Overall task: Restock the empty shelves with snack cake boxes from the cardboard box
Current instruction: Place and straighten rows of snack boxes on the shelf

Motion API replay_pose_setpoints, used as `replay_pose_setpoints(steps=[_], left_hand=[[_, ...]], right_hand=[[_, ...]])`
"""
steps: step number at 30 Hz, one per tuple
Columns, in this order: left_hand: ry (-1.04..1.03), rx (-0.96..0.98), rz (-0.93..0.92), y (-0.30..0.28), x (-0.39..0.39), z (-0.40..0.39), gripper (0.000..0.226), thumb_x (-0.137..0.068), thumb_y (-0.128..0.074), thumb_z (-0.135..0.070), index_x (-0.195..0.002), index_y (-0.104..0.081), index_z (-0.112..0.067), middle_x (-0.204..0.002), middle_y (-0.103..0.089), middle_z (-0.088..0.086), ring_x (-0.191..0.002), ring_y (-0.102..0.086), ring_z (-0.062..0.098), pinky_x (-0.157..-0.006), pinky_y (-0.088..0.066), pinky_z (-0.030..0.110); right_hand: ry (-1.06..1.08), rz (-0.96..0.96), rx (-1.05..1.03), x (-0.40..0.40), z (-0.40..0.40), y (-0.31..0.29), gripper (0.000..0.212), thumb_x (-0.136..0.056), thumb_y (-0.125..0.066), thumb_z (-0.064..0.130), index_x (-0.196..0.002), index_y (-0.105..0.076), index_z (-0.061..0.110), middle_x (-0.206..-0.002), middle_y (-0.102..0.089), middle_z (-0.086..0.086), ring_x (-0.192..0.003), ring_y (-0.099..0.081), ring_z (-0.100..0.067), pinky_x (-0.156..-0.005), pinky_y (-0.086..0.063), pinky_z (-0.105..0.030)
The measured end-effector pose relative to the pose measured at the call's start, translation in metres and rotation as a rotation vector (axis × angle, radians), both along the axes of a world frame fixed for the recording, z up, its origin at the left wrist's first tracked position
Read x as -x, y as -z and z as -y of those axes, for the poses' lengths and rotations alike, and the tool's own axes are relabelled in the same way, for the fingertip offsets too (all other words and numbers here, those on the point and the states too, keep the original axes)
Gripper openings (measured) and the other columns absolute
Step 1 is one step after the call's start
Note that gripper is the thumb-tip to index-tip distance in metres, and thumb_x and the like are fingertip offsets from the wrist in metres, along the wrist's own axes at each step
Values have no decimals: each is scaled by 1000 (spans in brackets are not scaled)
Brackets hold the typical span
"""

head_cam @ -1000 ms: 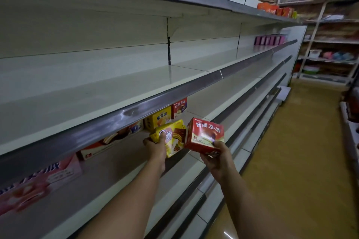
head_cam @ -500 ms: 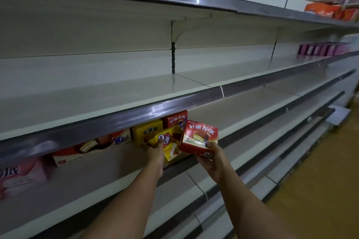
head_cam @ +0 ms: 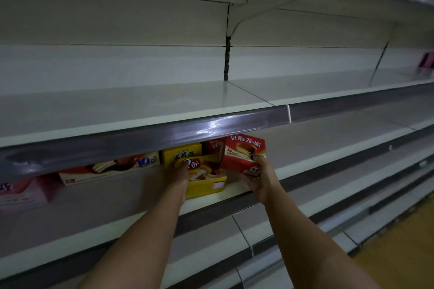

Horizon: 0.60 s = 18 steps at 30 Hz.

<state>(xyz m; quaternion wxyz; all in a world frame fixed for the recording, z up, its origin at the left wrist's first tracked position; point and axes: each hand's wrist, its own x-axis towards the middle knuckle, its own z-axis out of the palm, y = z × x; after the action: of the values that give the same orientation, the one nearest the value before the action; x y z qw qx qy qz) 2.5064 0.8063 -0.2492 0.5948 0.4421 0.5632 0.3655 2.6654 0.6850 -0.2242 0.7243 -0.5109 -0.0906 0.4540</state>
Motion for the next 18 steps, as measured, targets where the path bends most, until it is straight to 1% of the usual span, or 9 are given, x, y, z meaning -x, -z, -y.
replay_pose_setpoints(steps=[3,4,8,10,12,13,14,16,18], left_hand=[[-88,-14,-66,-2,4,2,44,-99,-45,-36,-134,-48,-11,-131,-53,14,-114,-53,31,-85,-40,35],[-112,-21,-103,-3,6,3,45,-99,-44,-37,-133,-48,-8,-130,-53,15,-114,-53,31,-85,-40,35],[-215,-8,-208,-12,16,8,54,-98,-44,-43,-134,-46,-3,-134,-52,18,-118,-51,34,-97,-41,42],[-247,-35,-393,-17,18,17,46,-98,-47,-36,-130,-49,-3,-133,-52,19,-119,-51,35,-96,-41,41],[-333,-190,-634,-17,12,33,40,-94,-53,-25,-129,-49,-5,-131,-51,19,-119,-50,35,-94,-41,41],[-372,-309,-695,-17,4,44,40,-91,-56,-21,-128,-50,-7,-130,-51,19,-118,-49,36,-92,-42,42],[-388,-432,-710,-18,-6,56,40,-88,-58,-17,-127,-51,-10,-128,-51,18,-116,-49,36,-90,-43,41],[-323,-614,-722,-22,-32,77,34,-87,-59,-14,-121,-58,-16,-123,-57,11,-113,-50,32,-85,-46,38],[-208,-658,-797,-30,-57,90,29,-91,-56,-23,-120,-59,-21,-123,-59,4,-117,-47,27,-89,-43,37]], right_hand=[[-16,-32,-10,-11,-5,3,25,-93,-57,26,-114,-54,13,-104,-62,-14,-95,-61,-25,-69,-57,-31],[-8,-44,-18,-15,-7,4,27,-93,-57,25,-117,-53,13,-106,-62,-14,-96,-61,-26,-66,-58,-31],[-49,-10,-6,-32,-11,5,39,-90,-58,13,-128,-48,11,-116,-61,-16,-98,-62,-28,-68,-52,-33],[-117,20,14,-39,-11,4,45,-88,-59,7,-131,-45,11,-121,-59,-19,-100,-62,-31,-68,-53,-34],[-185,40,22,-44,-10,4,44,-88,-58,3,-130,-46,10,-121,-60,-20,-98,-64,-31,-67,-54,-34],[-209,40,20,-47,-11,6,44,-88,-58,1,-129,-47,10,-120,-60,-19,-97,-64,-31,-67,-54,-35],[-225,34,18,-49,-12,8,44,-87,-57,-1,-129,-47,10,-119,-61,-19,-96,-65,-31,-67,-55,-35],[-261,17,16,-53,-10,10,45,-87,-57,-2,-129,-48,10,-118,-62,-19,-97,-66,-32,-67,-57,-36],[-292,5,20,-56,-8,13,45,-87,-56,-3,-129,-48,11,-118,-61,-19,-98,-65,-33,-69,-58,-38]])
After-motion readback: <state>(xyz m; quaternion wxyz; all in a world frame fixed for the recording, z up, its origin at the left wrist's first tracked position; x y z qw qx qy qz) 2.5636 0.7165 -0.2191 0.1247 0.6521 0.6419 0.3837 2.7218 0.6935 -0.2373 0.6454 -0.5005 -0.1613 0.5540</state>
